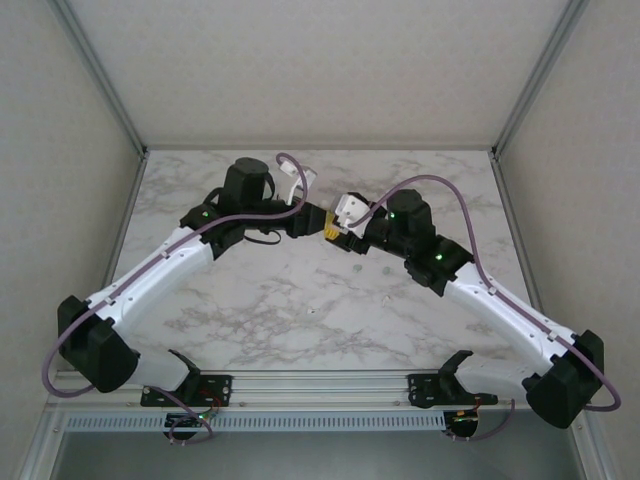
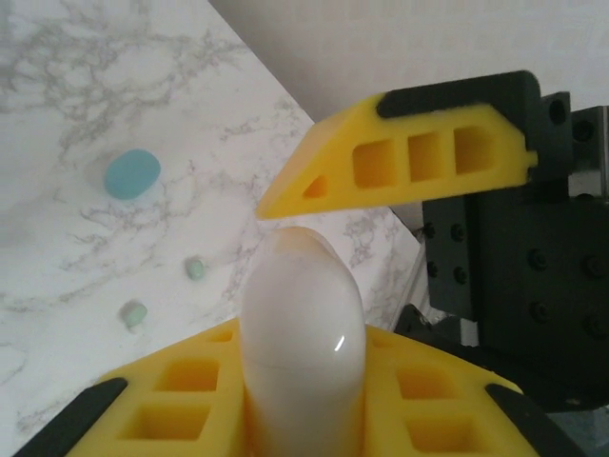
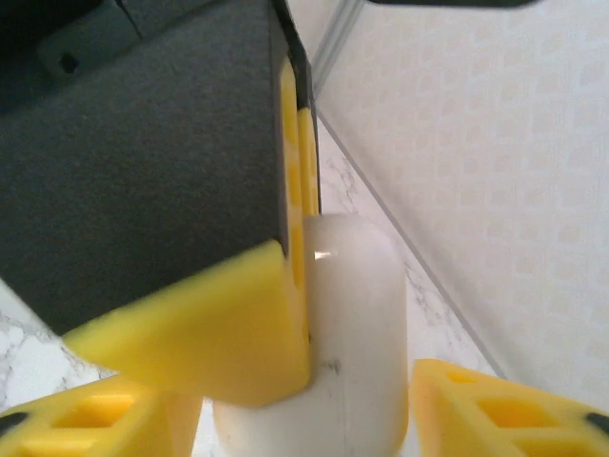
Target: Insert the wireless bluetooth earbuds into the charging case
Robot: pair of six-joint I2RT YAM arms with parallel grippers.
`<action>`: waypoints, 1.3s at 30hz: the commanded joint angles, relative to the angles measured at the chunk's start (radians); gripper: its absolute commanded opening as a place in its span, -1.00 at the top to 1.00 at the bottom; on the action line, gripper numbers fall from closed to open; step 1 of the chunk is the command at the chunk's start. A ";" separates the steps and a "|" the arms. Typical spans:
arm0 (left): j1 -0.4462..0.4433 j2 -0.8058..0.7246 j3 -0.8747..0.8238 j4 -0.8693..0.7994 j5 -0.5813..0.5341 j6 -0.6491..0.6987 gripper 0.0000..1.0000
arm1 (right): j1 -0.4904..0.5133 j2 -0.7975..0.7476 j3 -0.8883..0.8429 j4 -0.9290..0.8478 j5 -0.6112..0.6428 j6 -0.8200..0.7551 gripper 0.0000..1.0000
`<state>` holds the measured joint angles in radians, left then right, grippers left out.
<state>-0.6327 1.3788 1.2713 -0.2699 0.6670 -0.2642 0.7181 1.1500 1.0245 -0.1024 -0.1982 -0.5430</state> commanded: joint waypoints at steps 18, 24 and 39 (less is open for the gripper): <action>-0.009 -0.347 -0.480 0.773 -0.126 0.278 0.98 | -0.217 0.015 0.244 -0.171 -0.644 1.021 -0.25; -0.012 -0.314 -0.516 0.928 -0.097 0.197 0.99 | -0.159 0.077 0.295 -0.218 -0.614 0.976 -0.27; -0.026 -0.286 -0.495 0.924 -0.026 0.184 1.00 | -0.144 0.130 0.318 -0.157 -0.606 1.011 -0.26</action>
<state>-0.6468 1.0855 0.7643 0.6277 0.5934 -0.0753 0.5678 1.2747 1.3010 -0.3023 -0.7902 0.4408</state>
